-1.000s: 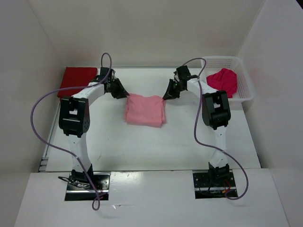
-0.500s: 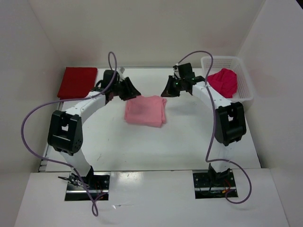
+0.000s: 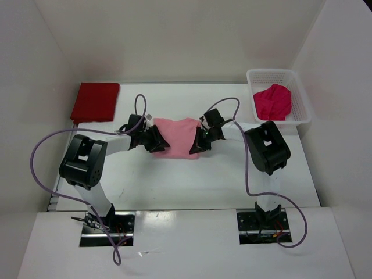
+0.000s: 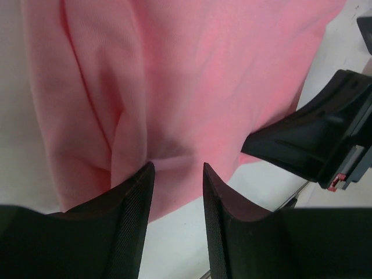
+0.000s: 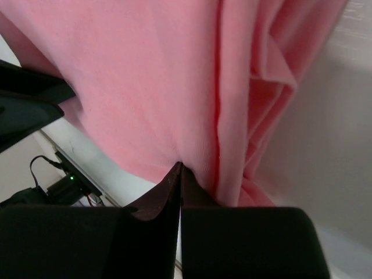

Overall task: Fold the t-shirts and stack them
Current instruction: Put the neatly folded tshirt into the corner of the board with the left arm

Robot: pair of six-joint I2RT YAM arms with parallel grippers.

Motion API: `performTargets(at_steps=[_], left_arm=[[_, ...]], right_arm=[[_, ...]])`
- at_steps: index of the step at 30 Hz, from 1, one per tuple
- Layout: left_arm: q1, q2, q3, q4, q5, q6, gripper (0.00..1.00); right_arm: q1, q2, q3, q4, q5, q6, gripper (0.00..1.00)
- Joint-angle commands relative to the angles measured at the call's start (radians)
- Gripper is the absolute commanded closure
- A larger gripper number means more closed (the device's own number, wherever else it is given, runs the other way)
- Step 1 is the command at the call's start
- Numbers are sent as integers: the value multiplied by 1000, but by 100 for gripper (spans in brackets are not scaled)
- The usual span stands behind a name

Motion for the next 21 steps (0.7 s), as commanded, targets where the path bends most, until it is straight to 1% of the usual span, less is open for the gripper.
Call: performTargets(at_steps=[1, 5, 7, 8, 9, 10, 11, 12, 14, 15, 17, 18, 20, 21], left_arm=[[-7, -53, -85, 49, -8, -1, 53], [-7, -90, -174, 58, 4, -1, 53], [-7, -163, -187, 35, 13, -10, 47], [-7, -195, -196, 17, -14, -10, 38], [-7, -261, -176, -8, -36, -1, 33], [-7, -292, -158, -60, -57, 24, 29], [-7, -333, -114, -81, -74, 34, 20], [10, -344, -90, -130, -84, 45, 16], [38, -344, -56, -155, -69, 54, 2], [50, -335, -56, -155, -68, 54, 0], [75, -291, -46, -146, -81, 54, 0], [84, -272, -46, -131, -69, 54, 0], [96, -216, -36, -109, -78, 54, 0], [96, -197, -36, -109, -78, 54, 0]], right_arm=[[-2, -3, -43, 83, 19, -4, 98], [-2, -32, -92, 73, 28, -4, 98], [-2, -58, -83, 38, 38, -28, 98], [-2, -71, -57, 21, 21, -28, 96], [-2, -83, -38, -13, 21, -43, 91], [-2, -106, -15, -34, 12, -43, 89], [-2, -115, 34, -68, 12, -56, 83], [-11, -115, 61, -77, -13, -69, 81], [-11, -115, 137, -99, -39, -82, 76], [-11, -83, 184, -108, -39, -94, 76], [-11, -48, 232, -108, -53, -103, 76], [-22, -31, 274, -108, -53, -103, 82], [-31, 36, 325, -98, -63, -103, 89], [-31, 66, 385, -88, -64, -103, 91]])
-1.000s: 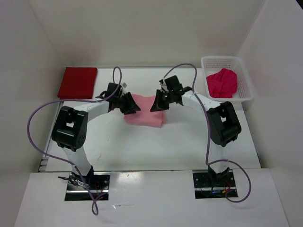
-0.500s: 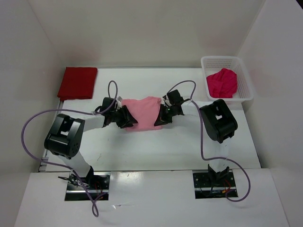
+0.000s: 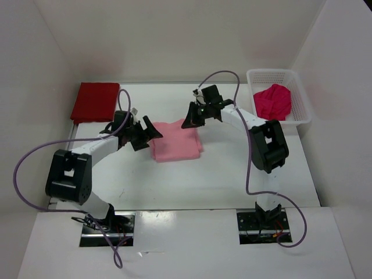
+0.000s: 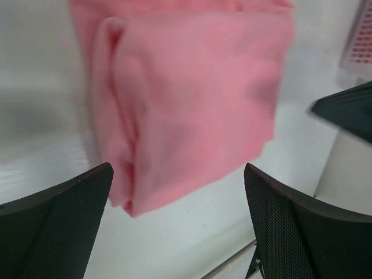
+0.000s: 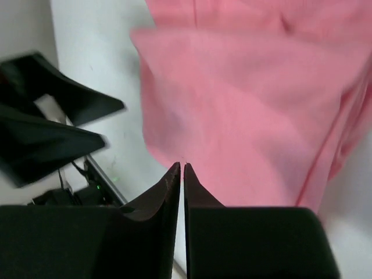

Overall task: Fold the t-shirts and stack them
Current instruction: Put the neatly folded tshirt into the corner of the board with the left arm

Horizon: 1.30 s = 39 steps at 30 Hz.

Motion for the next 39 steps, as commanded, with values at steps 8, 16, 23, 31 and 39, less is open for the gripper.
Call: performTargets(at_steps=[8, 16, 23, 31, 39], left_arm=[[8, 217, 55, 11, -103, 49, 2], [8, 336, 75, 45, -60, 58, 4], [8, 369, 62, 108, -42, 48, 23], [-11, 417, 139, 207, -8, -17, 53], [-22, 514, 502, 125, 54, 9, 92]], right_arm=[[-62, 369, 305, -38, -8, -9, 95], [-62, 315, 342, -47, -62, 0, 70], [-73, -5, 246, -58, -60, -9, 51], [-212, -397, -209, 26, -71, 12, 49], [-316, -601, -524, 17, -81, 3, 49]])
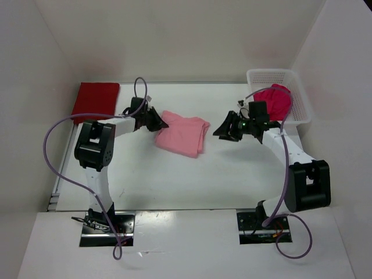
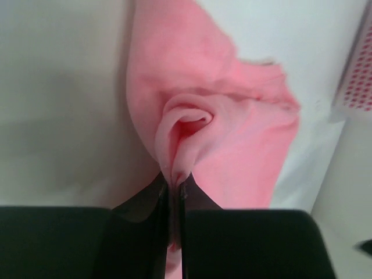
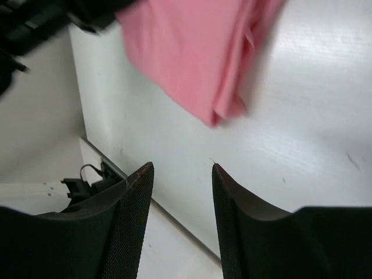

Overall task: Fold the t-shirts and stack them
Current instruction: Put the neatly folded tshirt into the corner of the board with the left arm

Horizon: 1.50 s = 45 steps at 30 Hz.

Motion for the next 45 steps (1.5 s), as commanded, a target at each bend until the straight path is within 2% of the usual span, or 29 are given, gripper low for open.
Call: performTargets(at_steps=[1, 2, 6, 8, 12, 14, 15, 16, 17, 18, 19, 24, 25, 28, 30, 31, 32, 33, 35, 36, 38, 39, 40, 41, 45], left_arm=[[-2, 1, 195, -39, 10, 55, 93], [7, 1, 282, -69, 10, 78, 93], [95, -8, 465, -135, 11, 79, 95], [175, -19, 511, -154, 25, 66, 95], [339, -91, 524, -154, 48, 46, 95], [453, -127, 431, -105, 48, 20, 93], [490, -167, 383, -78, 48, 7, 88], [579, -193, 285, -85, -8, -12, 30], [609, -194, 249, -85, -9, -12, 0], [635, -194, 208, -56, 79, -45, 0], [662, -207, 161, -56, 89, -61, 0], [663, -478, -210, 13, -41, -104, 0], [663, -535, -234, -5, -50, -104, 0], [634, -612, -272, -85, -50, -35, 0], [621, -655, -309, -94, -17, -24, 0], [621, -704, -331, -94, -6, -24, 0], [621, -730, -351, -94, 3, -24, 0], [600, -753, -380, -105, 14, -14, 0], [554, -807, -389, -137, 14, 22, 0], [481, -816, -398, -148, 14, 36, 0], [390, -829, -410, -157, 2, 56, 0], [285, -829, -421, -157, -13, 65, 0], [229, -815, -421, -157, -22, 65, 0], [127, -790, -421, -169, -53, 65, 0], [-79, -685, -365, -162, -67, 43, 0]], right_arm=[[-26, -69, -75, -11, 2, -9, 49], [-35, -83, -84, -12, 15, 0, 49], [-36, -93, -93, -33, 15, -10, 49], [-36, -84, -82, -45, -5, -20, 49], [-36, -64, -47, -56, -23, -29, 49], [-36, -40, -38, -56, -49, -40, 48], [-36, -40, -38, -56, -60, -40, 48], [-36, -28, -29, -65, -82, -58, 48], [-36, -18, -29, -74, -82, -58, 48], [-36, -18, -20, -74, -82, -67, 48], [-36, -18, -19, -74, -82, -67, 48], [-36, -9, -21, -74, -73, -78, 48], [-36, -9, -35, -62, -64, -78, 48], [-36, -9, -56, -42, 4, -58, 48], [-36, -18, -56, -22, 39, -49, 56], [-36, -18, -46, -22, 82, -49, 61], [-36, -18, -35, -22, 113, -38, 74], [-36, -8, -4, -22, 146, -38, 81], [-36, 5, 37, -32, 258, -29, 89], [-36, 15, 92, -57, 310, -20, 94], [-58, 51, 148, -58, 436, -10, 94], [-68, 81, 202, -70, 507, -10, 94], [-68, 100, 235, -70, 544, -1, 91], [-68, 120, 308, -94, 580, -1, 85], [-77, 213, 460, -119, 868, -20, 83]])
